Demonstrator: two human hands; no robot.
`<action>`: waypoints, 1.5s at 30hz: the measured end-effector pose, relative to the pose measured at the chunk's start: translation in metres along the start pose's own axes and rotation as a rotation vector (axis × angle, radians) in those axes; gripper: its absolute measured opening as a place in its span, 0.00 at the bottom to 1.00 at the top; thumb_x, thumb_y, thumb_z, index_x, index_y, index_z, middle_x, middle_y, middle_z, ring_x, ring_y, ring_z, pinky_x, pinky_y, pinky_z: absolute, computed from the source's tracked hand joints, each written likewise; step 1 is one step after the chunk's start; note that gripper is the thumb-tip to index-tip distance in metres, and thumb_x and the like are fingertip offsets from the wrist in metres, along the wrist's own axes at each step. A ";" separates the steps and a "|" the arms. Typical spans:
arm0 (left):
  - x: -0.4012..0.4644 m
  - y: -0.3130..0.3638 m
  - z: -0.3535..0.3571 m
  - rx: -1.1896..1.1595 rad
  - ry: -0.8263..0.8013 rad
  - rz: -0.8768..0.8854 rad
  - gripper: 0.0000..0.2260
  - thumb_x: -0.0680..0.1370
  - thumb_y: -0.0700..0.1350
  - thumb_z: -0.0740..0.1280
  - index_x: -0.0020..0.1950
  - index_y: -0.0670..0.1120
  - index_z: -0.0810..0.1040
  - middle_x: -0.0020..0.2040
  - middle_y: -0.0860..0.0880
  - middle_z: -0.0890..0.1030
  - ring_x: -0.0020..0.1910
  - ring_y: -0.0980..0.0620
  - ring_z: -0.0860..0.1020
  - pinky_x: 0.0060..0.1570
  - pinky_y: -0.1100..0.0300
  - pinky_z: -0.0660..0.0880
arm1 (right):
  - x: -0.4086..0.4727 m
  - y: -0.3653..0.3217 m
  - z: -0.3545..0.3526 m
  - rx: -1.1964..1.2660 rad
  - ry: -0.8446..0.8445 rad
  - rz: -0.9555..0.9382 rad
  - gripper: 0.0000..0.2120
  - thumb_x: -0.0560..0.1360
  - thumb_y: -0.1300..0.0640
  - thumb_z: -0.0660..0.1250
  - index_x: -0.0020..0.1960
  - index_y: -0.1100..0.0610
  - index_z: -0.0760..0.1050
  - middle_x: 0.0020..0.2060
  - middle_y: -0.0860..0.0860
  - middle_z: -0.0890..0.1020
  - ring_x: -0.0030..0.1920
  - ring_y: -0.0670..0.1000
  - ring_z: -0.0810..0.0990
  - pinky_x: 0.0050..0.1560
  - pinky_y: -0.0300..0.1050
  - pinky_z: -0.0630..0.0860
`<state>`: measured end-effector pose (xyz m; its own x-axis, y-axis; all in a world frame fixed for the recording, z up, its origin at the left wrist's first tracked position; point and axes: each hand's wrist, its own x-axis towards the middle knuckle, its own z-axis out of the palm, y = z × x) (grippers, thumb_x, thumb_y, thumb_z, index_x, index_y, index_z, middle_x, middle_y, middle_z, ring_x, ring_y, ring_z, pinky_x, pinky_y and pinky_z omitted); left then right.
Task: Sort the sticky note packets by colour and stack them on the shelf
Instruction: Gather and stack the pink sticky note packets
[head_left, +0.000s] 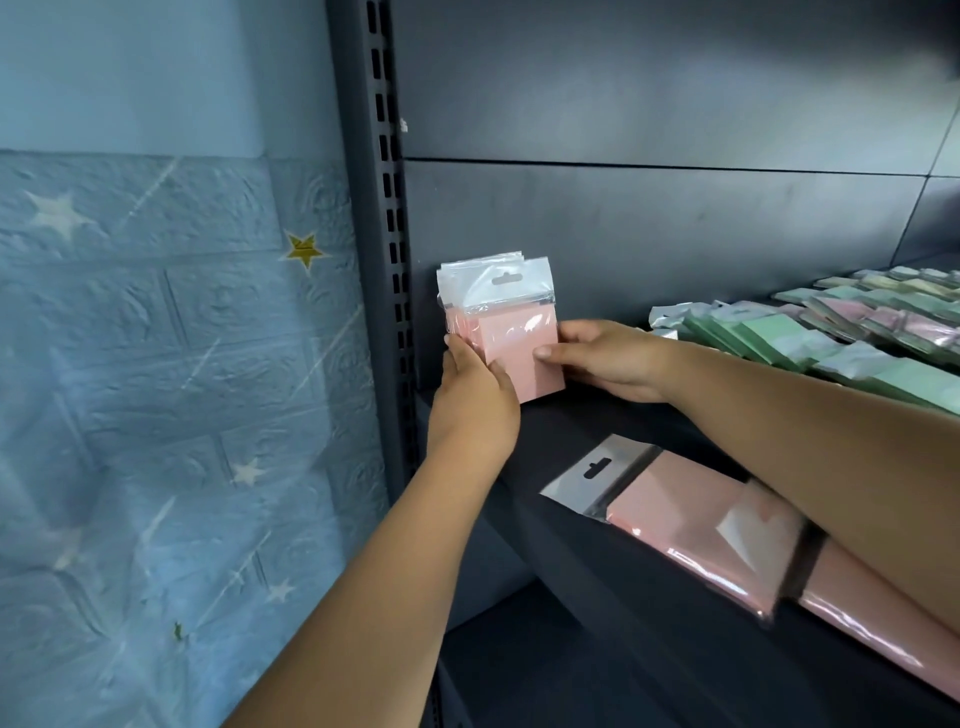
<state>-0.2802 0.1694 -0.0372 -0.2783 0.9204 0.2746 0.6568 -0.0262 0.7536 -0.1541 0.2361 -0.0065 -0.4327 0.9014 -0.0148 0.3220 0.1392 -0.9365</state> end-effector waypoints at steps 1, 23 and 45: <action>0.001 0.000 0.001 0.003 -0.001 -0.003 0.26 0.82 0.46 0.49 0.76 0.39 0.44 0.76 0.42 0.57 0.71 0.42 0.62 0.65 0.54 0.62 | 0.001 0.001 -0.001 0.005 0.001 0.000 0.15 0.78 0.63 0.60 0.65 0.59 0.71 0.62 0.52 0.76 0.61 0.49 0.74 0.69 0.44 0.65; -0.107 0.013 -0.016 0.298 -0.376 0.087 0.32 0.77 0.65 0.47 0.77 0.50 0.50 0.78 0.52 0.42 0.75 0.54 0.35 0.73 0.51 0.39 | -0.210 -0.009 -0.022 -0.866 0.262 0.324 0.27 0.73 0.35 0.55 0.54 0.55 0.79 0.53 0.52 0.79 0.57 0.52 0.75 0.59 0.44 0.68; -0.139 -0.016 -0.040 -1.085 -0.391 -0.470 0.09 0.76 0.50 0.65 0.44 0.44 0.75 0.30 0.48 0.73 0.29 0.52 0.74 0.33 0.57 0.77 | -0.210 -0.019 0.003 0.475 0.479 0.150 0.05 0.77 0.65 0.60 0.46 0.58 0.74 0.40 0.53 0.81 0.39 0.49 0.80 0.32 0.45 0.81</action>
<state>-0.2799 0.0268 -0.0636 0.0199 0.9773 -0.2110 -0.4194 0.1997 0.8856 -0.0715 0.0428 0.0129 0.0430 0.9939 -0.1018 -0.1020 -0.0970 -0.9900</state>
